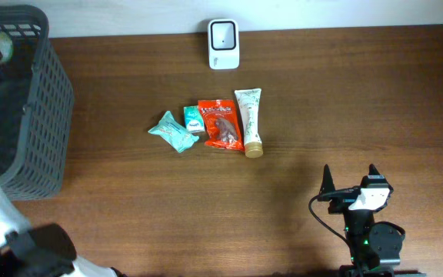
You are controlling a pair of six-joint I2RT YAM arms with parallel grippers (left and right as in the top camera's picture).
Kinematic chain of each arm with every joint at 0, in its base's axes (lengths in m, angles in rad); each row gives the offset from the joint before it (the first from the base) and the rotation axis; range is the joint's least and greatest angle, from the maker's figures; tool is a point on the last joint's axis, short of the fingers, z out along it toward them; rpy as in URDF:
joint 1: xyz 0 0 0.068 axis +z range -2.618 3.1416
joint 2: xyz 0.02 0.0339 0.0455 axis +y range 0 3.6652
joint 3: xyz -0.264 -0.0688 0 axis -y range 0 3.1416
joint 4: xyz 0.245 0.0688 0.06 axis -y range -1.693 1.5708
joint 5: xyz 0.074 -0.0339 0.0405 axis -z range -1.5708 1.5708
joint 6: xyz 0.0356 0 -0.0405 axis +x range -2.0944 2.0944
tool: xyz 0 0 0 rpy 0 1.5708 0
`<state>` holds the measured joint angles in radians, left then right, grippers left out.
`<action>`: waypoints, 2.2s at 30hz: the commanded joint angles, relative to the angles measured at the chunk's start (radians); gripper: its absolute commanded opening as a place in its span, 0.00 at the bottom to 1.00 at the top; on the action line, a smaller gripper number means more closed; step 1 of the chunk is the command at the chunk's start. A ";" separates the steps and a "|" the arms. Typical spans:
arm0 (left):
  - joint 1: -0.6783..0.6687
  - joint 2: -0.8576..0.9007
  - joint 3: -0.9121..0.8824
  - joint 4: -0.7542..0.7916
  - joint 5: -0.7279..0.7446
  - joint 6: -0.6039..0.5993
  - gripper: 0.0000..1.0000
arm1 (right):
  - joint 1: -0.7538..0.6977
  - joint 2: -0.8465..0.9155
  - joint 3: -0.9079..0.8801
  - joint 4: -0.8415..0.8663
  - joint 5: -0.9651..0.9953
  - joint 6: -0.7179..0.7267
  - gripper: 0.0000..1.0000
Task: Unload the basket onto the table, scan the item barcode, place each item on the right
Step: 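Reach the left gripper into the basket and grasp the green-lidded jar, then carry the jar over and set it right of the tube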
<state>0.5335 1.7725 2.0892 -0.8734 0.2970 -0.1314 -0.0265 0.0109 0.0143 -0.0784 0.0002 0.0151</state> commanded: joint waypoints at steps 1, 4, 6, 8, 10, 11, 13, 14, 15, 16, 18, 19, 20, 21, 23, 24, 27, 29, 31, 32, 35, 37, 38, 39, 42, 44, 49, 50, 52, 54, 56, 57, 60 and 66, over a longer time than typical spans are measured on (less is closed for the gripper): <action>-0.006 -0.115 0.033 0.028 0.222 -0.080 0.39 | -0.007 -0.007 -0.009 -0.003 0.005 -0.004 0.99; -0.036 -0.157 0.033 0.052 0.319 -0.190 0.40 | -0.007 -0.007 -0.009 -0.003 0.005 -0.004 0.99; -0.085 -0.169 0.033 0.079 0.391 -0.220 0.41 | -0.007 -0.007 -0.009 -0.003 0.005 -0.004 0.99; -0.175 -0.168 0.032 0.087 0.417 -0.220 0.40 | -0.007 -0.007 -0.009 -0.003 0.005 -0.004 0.99; -0.291 -0.163 0.032 0.088 0.414 -0.219 0.41 | -0.007 -0.007 -0.009 -0.003 0.005 -0.004 0.99; -0.345 -0.159 0.032 0.088 0.410 -0.219 0.41 | -0.007 -0.007 -0.009 -0.003 0.005 -0.004 0.99; -0.439 -0.148 0.032 0.087 0.372 -0.219 0.41 | -0.007 -0.007 -0.009 -0.003 0.005 -0.004 0.99; -0.510 -0.135 0.032 0.079 0.315 -0.219 0.41 | -0.007 -0.007 -0.009 -0.003 0.005 -0.004 0.98; -0.547 -0.126 0.032 0.074 0.282 -0.213 0.41 | -0.007 -0.007 -0.009 -0.003 0.005 -0.004 0.99; -0.609 -0.108 0.032 0.068 0.228 -0.208 0.41 | -0.007 -0.007 -0.009 -0.003 0.005 -0.004 0.99; -0.696 -0.074 0.032 0.065 0.167 -0.208 0.42 | -0.007 -0.007 -0.009 -0.003 0.005 -0.004 0.99; -0.732 -0.057 0.032 0.065 0.145 -0.208 0.42 | -0.007 -0.007 -0.009 -0.003 0.005 -0.004 0.99; -0.783 -0.027 0.032 0.065 0.113 -0.208 0.42 | -0.007 -0.007 -0.009 -0.003 0.005 -0.004 0.99; -0.828 0.005 0.032 0.066 0.087 -0.209 0.42 | -0.007 -0.007 -0.009 -0.003 0.005 -0.004 0.99; -0.897 0.068 0.032 0.065 0.056 -0.208 0.42 | -0.007 -0.007 -0.009 -0.003 0.005 -0.004 0.98; -0.921 0.095 0.032 0.065 0.053 -0.208 0.42 | -0.007 -0.007 -0.009 -0.003 0.005 -0.004 0.98; -0.996 0.188 0.032 0.066 0.053 -0.209 0.43 | -0.007 -0.007 -0.009 -0.003 0.005 -0.004 0.99; -1.043 0.253 0.032 0.071 0.053 -0.209 0.43 | -0.007 -0.007 -0.009 -0.003 0.005 -0.004 0.99; -1.087 0.313 0.032 0.073 0.043 -0.209 0.43 | -0.007 -0.007 -0.009 -0.003 0.005 -0.004 0.98; -1.112 0.346 0.032 0.073 0.034 -0.209 0.43 | -0.007 -0.007 -0.009 -0.003 0.005 -0.004 0.98; -1.150 0.408 0.032 0.080 0.030 -0.209 0.44 | -0.007 -0.007 -0.009 -0.003 0.005 -0.004 0.99; -1.188 0.452 0.032 0.081 -0.048 -0.209 0.45 | -0.007 -0.007 -0.009 -0.003 0.005 -0.004 0.99; -1.202 0.467 0.032 0.082 -0.092 -0.209 0.47 | -0.007 -0.007 -0.009 -0.003 0.005 -0.004 0.98; -1.219 0.486 0.032 0.087 -0.145 -0.209 0.47 | -0.007 -0.007 -0.009 -0.003 0.005 -0.004 0.99; -1.252 0.529 0.032 0.107 -0.251 -0.208 0.48 | -0.007 -0.007 -0.009 -0.003 0.005 -0.004 0.99; -1.263 0.550 0.032 0.124 -0.273 -0.208 0.49 | -0.007 -0.007 -0.009 -0.003 0.005 -0.004 0.98; -1.280 0.601 0.032 0.158 -0.351 -0.208 0.52 | -0.007 -0.007 -0.009 -0.003 0.005 -0.004 0.99; -1.280 0.604 0.032 0.155 -0.367 -0.208 0.53 | -0.007 -0.007 -0.009 -0.003 0.005 -0.004 0.99; -1.279 0.605 0.032 0.155 -0.376 -0.208 0.56 | -0.007 -0.007 -0.009 -0.003 0.005 -0.004 0.98; -1.282 0.605 0.032 0.158 -0.375 -0.208 0.70 | -0.007 -0.007 -0.009 -0.003 0.005 -0.004 0.99; -1.283 0.604 0.032 0.160 -0.376 -0.208 0.77 | -0.007 -0.007 -0.009 -0.003 0.005 -0.004 0.98; -1.283 0.604 0.034 0.167 -0.375 -0.208 0.82 | -0.007 -0.007 -0.009 -0.003 0.005 -0.004 0.99; -1.276 0.588 0.068 0.166 -0.372 -0.208 0.98 | -0.007 -0.007 -0.009 -0.003 0.005 -0.004 0.99; -1.229 0.428 0.147 0.116 -0.373 -0.208 0.99 | -0.007 -0.007 -0.009 -0.003 0.005 -0.004 0.98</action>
<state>-0.7307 2.3550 2.1834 -0.7448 -0.0612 -0.3408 -0.0265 0.0109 0.0143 -0.0788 0.0002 0.0151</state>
